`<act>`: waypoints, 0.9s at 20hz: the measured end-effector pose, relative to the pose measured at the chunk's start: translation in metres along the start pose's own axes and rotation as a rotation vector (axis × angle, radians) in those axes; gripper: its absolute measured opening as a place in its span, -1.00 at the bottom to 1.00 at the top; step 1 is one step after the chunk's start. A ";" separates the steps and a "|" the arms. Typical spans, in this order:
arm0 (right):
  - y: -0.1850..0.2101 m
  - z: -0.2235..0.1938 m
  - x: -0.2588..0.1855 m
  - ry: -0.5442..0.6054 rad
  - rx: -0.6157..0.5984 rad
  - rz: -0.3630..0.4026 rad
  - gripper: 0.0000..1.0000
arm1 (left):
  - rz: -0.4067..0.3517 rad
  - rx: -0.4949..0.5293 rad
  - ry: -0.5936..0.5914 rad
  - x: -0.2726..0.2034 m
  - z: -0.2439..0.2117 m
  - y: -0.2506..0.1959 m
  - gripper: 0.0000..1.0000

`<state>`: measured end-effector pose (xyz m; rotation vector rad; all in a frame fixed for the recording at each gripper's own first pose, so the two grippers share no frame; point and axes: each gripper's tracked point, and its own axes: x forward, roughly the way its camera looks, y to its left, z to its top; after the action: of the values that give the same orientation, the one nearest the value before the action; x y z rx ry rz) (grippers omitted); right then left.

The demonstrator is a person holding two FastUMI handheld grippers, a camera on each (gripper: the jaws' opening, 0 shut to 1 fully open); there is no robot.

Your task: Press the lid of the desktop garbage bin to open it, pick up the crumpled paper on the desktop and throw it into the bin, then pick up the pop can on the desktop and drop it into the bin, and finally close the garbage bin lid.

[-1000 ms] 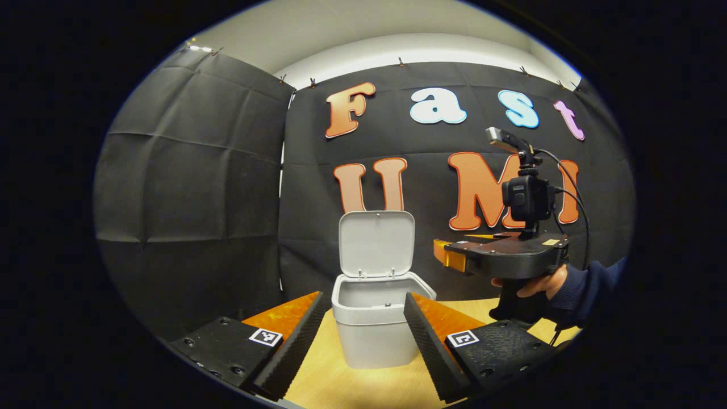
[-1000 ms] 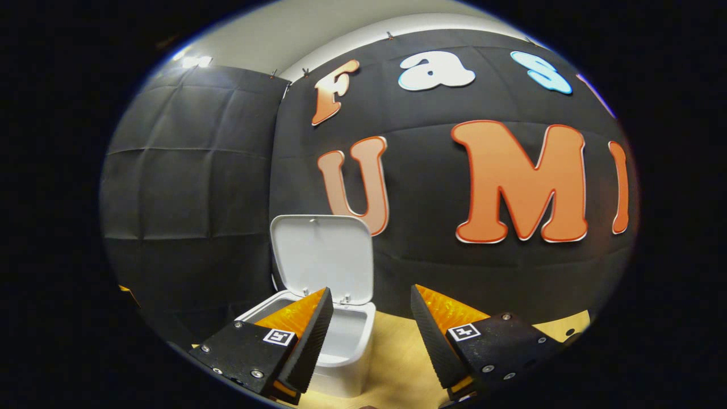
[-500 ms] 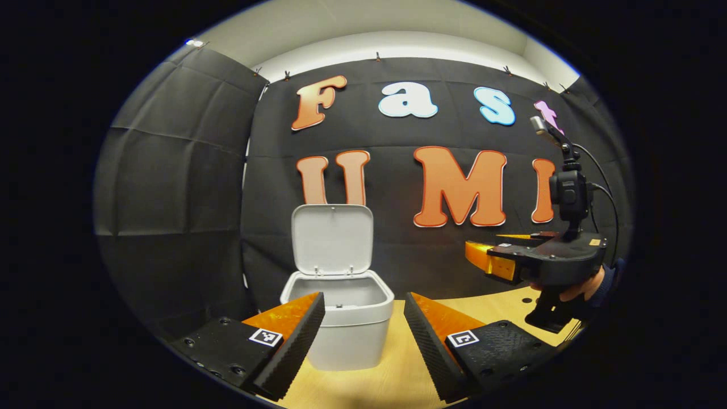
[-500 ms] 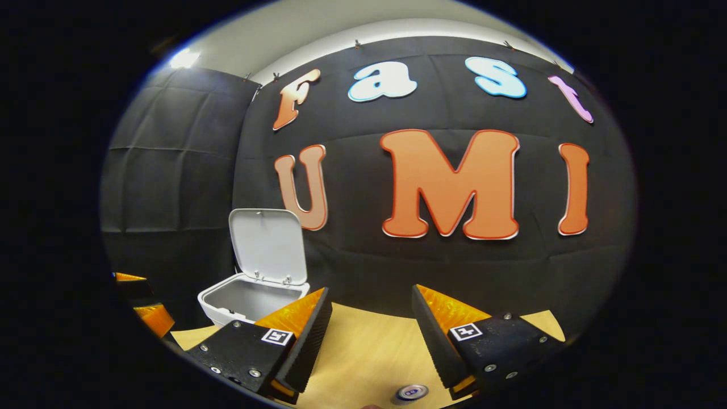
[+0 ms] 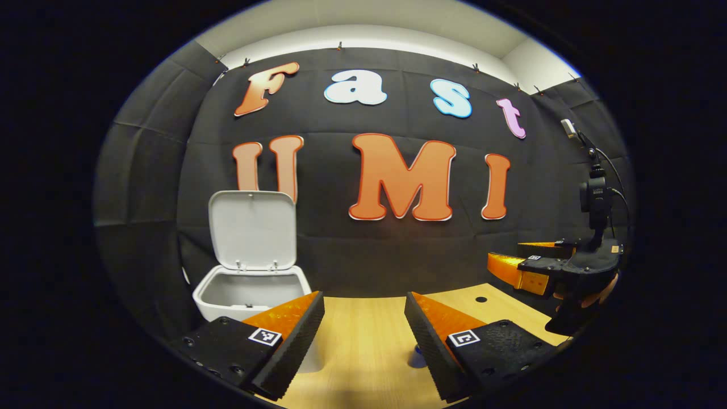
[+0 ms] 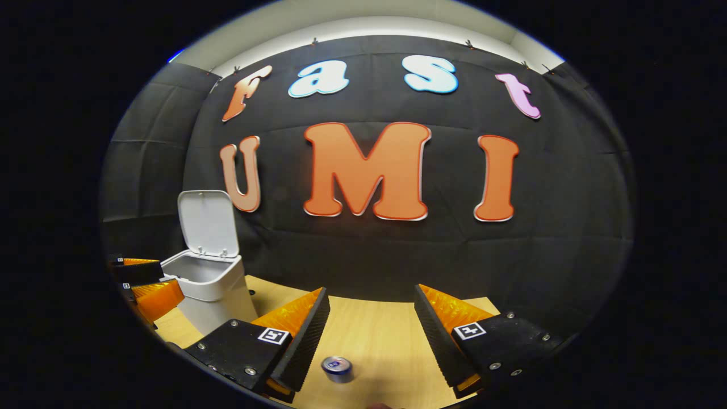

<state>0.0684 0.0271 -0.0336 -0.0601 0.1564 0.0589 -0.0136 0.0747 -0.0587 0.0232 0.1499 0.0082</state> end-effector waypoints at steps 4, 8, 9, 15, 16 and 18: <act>-0.032 -0.007 -0.009 0.013 0.015 -0.071 0.79 | -0.089 -0.037 0.054 0.022 -0.022 -0.038 0.86; -0.050 -0.015 -0.018 0.032 0.022 -0.106 0.79 | -0.163 -0.044 0.159 0.049 -0.067 -0.070 0.87; -0.053 -0.015 -0.022 0.035 0.021 -0.110 0.79 | -0.175 -0.038 0.177 0.056 -0.077 -0.079 0.87; -0.072 -0.028 -0.037 0.072 0.013 -0.149 0.79 | -0.229 -0.026 0.383 0.075 -0.165 -0.107 0.88; -0.075 -0.030 -0.040 0.079 0.014 -0.154 0.79 | -0.233 -0.031 0.432 0.074 -0.178 -0.111 0.89; -0.082 -0.034 -0.046 0.088 0.016 -0.169 0.79 | -0.238 -0.031 0.470 0.085 -0.202 -0.117 0.92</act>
<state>0.0228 -0.0589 -0.0552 -0.0594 0.2392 -0.1139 0.0406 -0.0369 -0.2739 -0.0279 0.6216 -0.2234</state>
